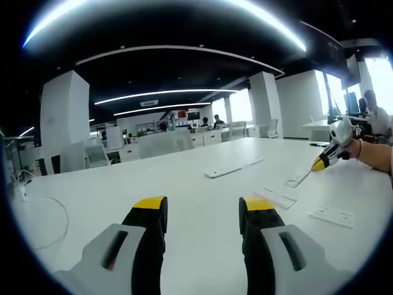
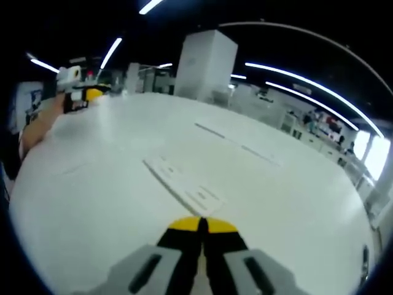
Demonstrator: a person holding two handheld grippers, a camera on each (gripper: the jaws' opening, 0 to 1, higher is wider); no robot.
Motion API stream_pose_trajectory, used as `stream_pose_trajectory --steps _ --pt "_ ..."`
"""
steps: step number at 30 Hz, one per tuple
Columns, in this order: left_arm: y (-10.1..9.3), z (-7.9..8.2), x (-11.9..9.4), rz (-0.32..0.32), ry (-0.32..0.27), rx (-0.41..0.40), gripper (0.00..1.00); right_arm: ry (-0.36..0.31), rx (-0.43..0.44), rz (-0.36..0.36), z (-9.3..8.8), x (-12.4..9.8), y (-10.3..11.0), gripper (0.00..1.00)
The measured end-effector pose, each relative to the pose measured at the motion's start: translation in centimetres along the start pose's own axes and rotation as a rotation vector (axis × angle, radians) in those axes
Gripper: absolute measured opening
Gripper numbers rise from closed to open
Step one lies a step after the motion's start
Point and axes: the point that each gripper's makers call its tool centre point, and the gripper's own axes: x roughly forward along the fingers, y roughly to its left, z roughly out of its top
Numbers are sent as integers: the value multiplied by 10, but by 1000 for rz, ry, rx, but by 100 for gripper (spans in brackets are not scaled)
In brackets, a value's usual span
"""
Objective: Locate the socket holder cover, grip the socket holder cover, clip it into the socket holder slot.
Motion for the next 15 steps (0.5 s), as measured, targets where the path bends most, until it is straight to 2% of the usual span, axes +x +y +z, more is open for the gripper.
stream_pose_trajectory --steps 15 --pt "1 -1 0 1 2 -2 47 -18 11 10 3 4 4 4"
